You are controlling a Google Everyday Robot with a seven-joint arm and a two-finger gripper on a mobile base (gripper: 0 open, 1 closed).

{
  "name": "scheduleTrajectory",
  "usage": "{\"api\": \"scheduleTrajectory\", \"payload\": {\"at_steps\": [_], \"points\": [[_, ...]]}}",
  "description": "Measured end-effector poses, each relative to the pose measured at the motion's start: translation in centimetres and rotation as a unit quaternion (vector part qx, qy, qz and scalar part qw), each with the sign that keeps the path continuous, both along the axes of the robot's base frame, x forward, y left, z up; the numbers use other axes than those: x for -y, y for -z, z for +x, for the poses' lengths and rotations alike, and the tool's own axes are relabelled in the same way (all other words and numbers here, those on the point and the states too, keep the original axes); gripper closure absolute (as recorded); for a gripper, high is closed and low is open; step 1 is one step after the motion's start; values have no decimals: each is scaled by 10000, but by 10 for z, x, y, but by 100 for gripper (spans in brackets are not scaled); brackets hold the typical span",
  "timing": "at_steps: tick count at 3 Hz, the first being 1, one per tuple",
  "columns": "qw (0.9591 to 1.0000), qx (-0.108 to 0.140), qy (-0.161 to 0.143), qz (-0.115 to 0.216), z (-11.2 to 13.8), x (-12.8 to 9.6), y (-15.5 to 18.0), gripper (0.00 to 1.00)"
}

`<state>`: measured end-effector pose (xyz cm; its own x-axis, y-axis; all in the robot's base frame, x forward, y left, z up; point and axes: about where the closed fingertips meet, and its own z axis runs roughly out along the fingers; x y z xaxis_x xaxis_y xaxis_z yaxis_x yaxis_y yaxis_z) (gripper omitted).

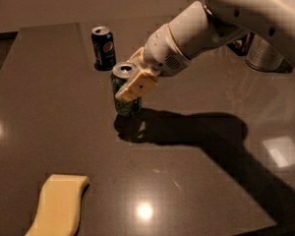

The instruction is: Move green can near sponge

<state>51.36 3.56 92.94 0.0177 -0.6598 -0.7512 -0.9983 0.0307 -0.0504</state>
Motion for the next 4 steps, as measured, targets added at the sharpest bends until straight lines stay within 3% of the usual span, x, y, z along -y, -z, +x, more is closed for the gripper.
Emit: {"api": "scheduleTrajectory", "payload": {"at_steps": [1, 3, 4], "points": [[9992, -102, -369, -111, -34, 1, 1, 100], [9950, -270, -946, -169, -85, -10, 24, 100], [9931, -277, -1139, -23, -99, -20, 22, 100]]}}
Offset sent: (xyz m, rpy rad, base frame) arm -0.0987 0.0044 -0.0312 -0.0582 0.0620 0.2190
